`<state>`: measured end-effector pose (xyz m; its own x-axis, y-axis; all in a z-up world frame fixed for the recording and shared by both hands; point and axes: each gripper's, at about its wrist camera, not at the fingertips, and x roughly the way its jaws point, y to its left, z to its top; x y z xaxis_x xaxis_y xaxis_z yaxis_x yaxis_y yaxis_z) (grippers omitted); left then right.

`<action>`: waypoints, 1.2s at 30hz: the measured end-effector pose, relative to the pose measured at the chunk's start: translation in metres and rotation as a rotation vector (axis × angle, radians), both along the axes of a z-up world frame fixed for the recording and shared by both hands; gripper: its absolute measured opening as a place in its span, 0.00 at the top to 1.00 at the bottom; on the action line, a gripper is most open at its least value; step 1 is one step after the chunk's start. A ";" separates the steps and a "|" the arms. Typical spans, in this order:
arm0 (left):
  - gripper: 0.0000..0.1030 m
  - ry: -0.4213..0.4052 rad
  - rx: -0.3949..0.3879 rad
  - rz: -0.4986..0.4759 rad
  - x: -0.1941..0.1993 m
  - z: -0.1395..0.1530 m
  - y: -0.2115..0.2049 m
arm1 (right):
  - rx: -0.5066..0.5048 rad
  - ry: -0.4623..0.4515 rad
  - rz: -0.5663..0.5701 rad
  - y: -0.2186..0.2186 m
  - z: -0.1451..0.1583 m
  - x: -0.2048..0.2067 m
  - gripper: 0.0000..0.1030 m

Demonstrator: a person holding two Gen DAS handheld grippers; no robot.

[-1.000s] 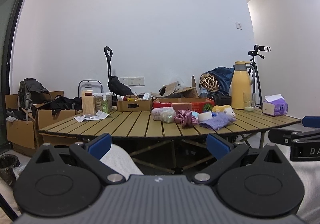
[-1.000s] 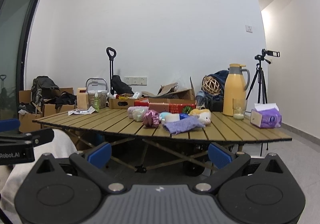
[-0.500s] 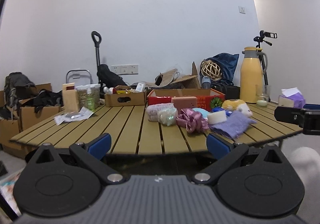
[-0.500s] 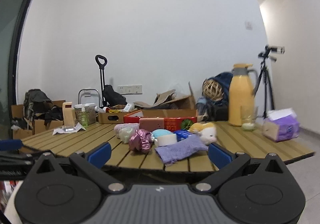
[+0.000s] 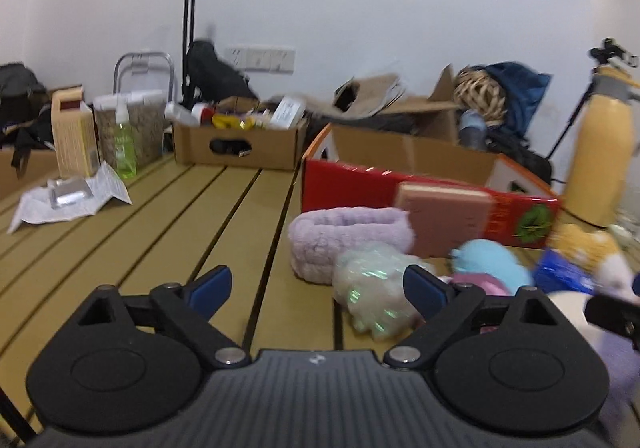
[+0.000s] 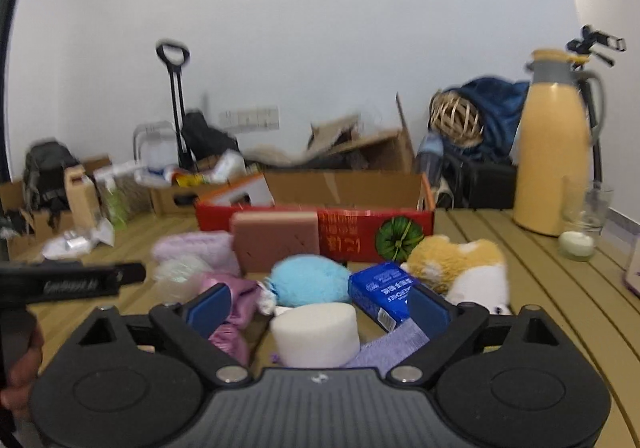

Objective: Organize soft objects
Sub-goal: 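Grasp the clear plastic bag with the left gripper while the right gripper grasps the white foam sponge, then carry the bag and sponge into the cardboard box while both grippers open to release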

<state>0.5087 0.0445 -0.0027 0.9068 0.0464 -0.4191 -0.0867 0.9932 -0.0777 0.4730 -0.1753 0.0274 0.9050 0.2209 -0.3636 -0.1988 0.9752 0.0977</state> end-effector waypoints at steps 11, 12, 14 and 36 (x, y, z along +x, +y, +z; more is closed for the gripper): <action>0.59 0.089 -0.127 -0.092 0.038 -0.012 -0.001 | -0.050 0.115 0.019 0.018 -0.033 0.050 0.44; 0.67 0.085 -0.139 -0.112 0.036 -0.012 -0.003 | -0.054 0.110 0.016 0.019 -0.032 0.050 0.45; 0.78 0.071 -0.133 -0.139 0.031 -0.011 -0.007 | -0.055 0.098 0.015 0.019 -0.032 0.048 0.47; 0.90 -0.068 -0.121 -0.234 -0.041 0.035 -0.019 | 0.000 -0.028 0.027 -0.004 0.011 -0.011 0.48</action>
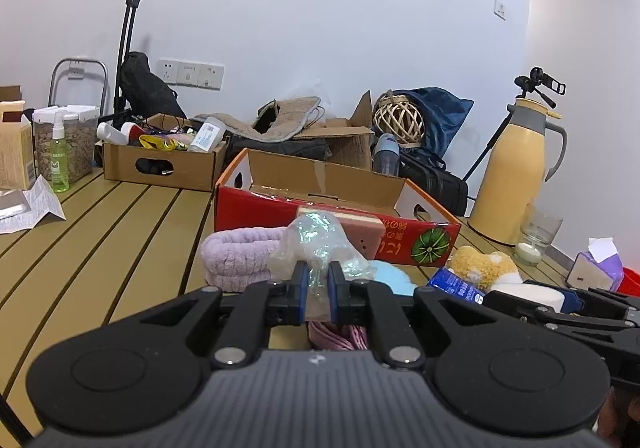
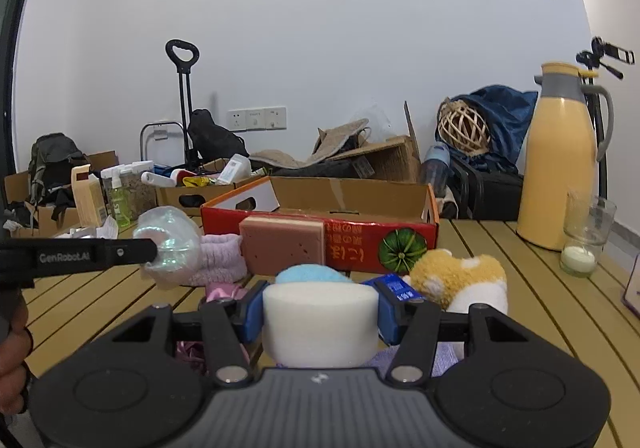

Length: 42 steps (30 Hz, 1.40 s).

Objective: Organize soft objects
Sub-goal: 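Carry the bag and sponge into the cardboard box while both grippers open to release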

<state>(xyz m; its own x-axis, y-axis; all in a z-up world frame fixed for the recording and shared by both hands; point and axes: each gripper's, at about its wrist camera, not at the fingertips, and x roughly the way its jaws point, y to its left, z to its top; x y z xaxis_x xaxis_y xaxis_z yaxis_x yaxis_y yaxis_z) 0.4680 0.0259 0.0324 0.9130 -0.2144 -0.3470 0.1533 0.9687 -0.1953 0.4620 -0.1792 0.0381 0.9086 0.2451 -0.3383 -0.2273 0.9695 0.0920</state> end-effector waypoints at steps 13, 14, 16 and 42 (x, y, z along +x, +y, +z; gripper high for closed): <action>0.90 0.023 0.005 -0.050 0.157 0.084 0.023 | 0.098 0.038 0.074 -0.032 0.069 0.128 0.48; 0.90 0.047 0.009 -0.037 0.180 0.085 0.025 | 0.097 0.049 0.067 -0.034 0.076 0.148 0.48; 0.90 0.100 0.022 -0.027 0.229 0.083 0.027 | 0.104 0.102 0.058 -0.036 0.084 0.199 0.48; 0.49 0.349 0.115 0.083 0.373 0.058 0.018 | -0.033 0.343 -0.117 -0.026 0.041 0.411 0.31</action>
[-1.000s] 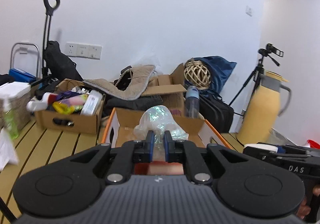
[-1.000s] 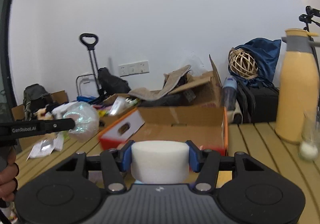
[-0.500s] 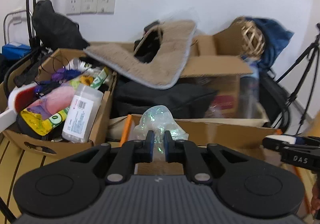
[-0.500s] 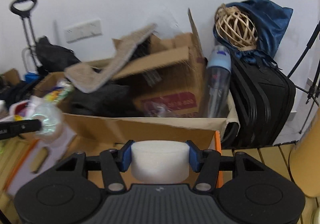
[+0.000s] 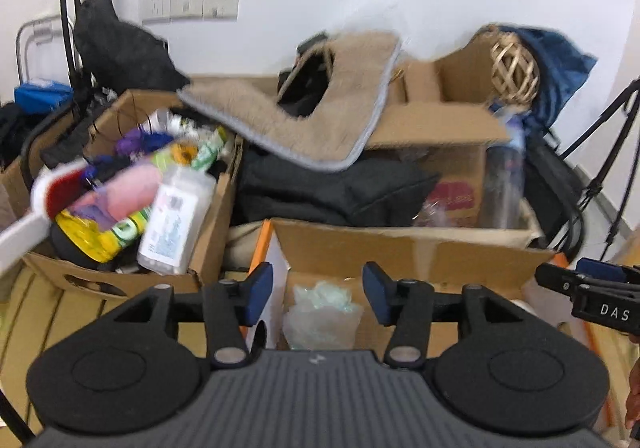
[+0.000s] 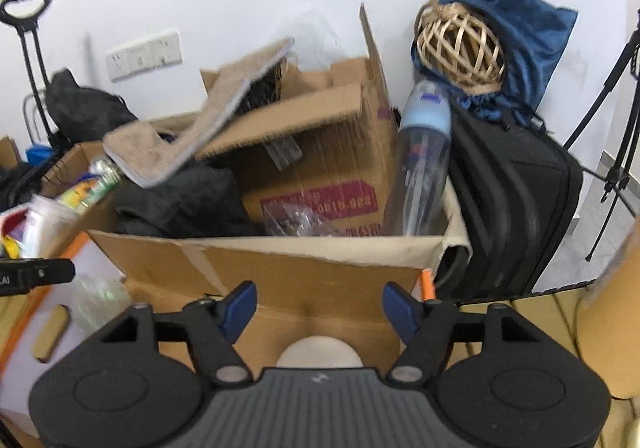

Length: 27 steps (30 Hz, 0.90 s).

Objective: Organize soft objects
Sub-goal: 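Carry the bag and sponge into the cardboard box while both grippers open to release, then withdraw both open grippers from the box back toward the table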

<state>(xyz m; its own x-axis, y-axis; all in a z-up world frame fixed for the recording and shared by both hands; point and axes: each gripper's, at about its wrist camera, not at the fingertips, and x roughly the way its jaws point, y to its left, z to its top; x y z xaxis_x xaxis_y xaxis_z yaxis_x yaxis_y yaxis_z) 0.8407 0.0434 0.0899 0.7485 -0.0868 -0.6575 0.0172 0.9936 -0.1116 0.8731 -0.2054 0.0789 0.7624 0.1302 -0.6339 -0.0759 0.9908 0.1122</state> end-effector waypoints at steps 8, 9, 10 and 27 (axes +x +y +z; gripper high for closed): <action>0.38 -0.115 0.005 -0.010 -0.095 0.078 -0.005 | 0.039 -0.108 -0.001 -0.017 0.076 -0.082 0.23; 0.38 -0.125 0.007 -0.012 -0.109 0.084 -0.005 | 0.045 -0.119 0.001 -0.019 0.082 -0.094 0.23; 0.37 -0.133 0.006 -0.013 -0.123 0.089 -0.005 | 0.047 -0.130 0.007 -0.021 0.089 -0.108 0.22; 0.28 -0.359 -0.007 -0.022 -0.421 0.087 0.010 | 0.098 -0.349 0.115 -0.030 0.111 -0.391 0.13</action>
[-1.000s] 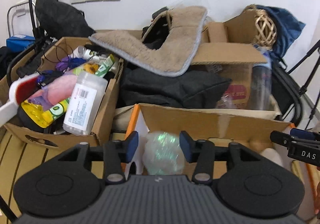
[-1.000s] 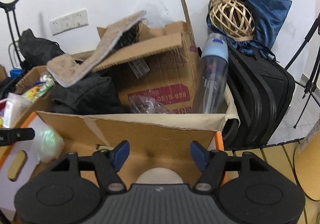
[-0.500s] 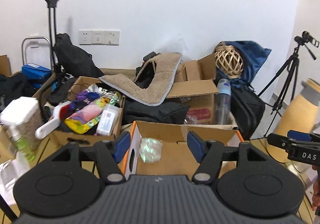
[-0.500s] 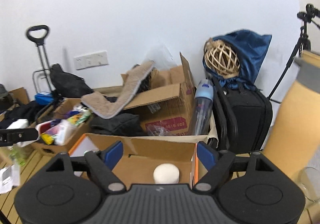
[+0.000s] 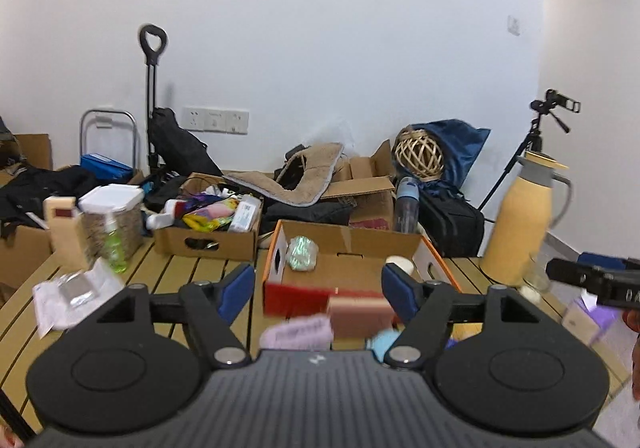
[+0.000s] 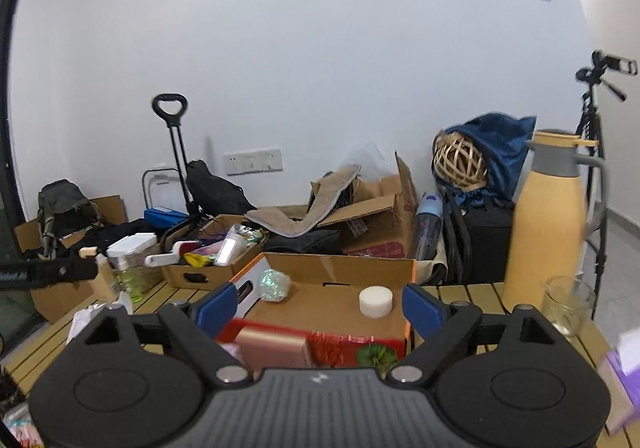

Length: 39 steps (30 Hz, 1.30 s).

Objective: Organize soft objects
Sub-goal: 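Withdraw both open grippers from the box back toward the table, then grasp a pink satin scrunchie with the left gripper while the right gripper grasps another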

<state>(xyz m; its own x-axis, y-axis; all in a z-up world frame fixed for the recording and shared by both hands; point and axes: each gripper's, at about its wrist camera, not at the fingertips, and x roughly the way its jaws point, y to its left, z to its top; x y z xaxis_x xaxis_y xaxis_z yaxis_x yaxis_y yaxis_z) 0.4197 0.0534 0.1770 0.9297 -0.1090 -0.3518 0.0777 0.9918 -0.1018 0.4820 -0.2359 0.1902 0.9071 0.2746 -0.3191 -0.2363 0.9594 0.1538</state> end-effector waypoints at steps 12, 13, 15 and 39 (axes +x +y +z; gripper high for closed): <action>0.16 -0.147 0.024 -0.016 -0.195 -0.050 0.008 | 0.038 -0.088 -0.035 -0.001 -0.041 -0.191 0.09; 0.14 -0.159 0.027 -0.022 -0.211 -0.053 0.007 | 0.029 -0.100 -0.028 0.001 -0.041 -0.204 0.09; 0.09 -0.175 0.043 -0.028 -0.234 -0.059 0.003 | 0.032 -0.123 -0.031 0.004 -0.042 -0.234 0.08; 0.00 -0.142 0.138 -0.032 -0.360 -0.113 -0.019 | -0.067 -0.090 0.072 0.045 -0.108 -0.409 0.00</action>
<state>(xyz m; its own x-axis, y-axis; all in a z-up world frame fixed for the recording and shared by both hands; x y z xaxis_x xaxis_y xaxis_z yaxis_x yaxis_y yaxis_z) 0.0599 0.0343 0.0637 0.9679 -0.0994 -0.2309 0.1136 0.9923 0.0492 0.0732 -0.1913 0.0818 0.9118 0.3205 -0.2567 -0.3146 0.9470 0.0652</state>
